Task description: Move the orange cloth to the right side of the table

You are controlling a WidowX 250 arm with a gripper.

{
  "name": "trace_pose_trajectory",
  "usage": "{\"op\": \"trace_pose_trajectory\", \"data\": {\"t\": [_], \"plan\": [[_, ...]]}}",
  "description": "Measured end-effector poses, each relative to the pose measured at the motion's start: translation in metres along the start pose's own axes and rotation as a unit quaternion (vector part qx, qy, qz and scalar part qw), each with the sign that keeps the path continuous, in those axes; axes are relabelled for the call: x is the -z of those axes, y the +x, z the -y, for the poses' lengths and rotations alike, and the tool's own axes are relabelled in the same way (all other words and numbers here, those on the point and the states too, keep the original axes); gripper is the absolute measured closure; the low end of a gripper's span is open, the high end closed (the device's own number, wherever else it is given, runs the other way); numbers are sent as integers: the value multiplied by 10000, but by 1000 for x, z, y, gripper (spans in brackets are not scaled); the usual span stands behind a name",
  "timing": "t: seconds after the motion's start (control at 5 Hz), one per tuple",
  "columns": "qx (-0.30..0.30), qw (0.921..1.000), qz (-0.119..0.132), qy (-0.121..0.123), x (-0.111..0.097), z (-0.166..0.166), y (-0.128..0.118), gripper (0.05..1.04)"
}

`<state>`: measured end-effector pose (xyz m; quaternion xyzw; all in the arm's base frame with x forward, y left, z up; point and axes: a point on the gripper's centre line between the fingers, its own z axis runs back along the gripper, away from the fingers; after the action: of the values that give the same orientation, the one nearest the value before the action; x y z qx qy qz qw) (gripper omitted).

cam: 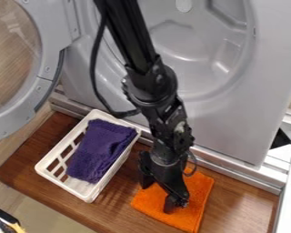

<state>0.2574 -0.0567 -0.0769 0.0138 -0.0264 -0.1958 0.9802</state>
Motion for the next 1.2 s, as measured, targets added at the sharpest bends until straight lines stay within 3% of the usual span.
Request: {"op": "trace_pose_trajectory", "data": {"t": [0.6,1.0,1.2], "plan": [[393,9991,-34,-173,0,36,28,83],[897,9952,57,-378,1,72,55,82],[1221,9918,66,-367,-1,90,63,83]]}}
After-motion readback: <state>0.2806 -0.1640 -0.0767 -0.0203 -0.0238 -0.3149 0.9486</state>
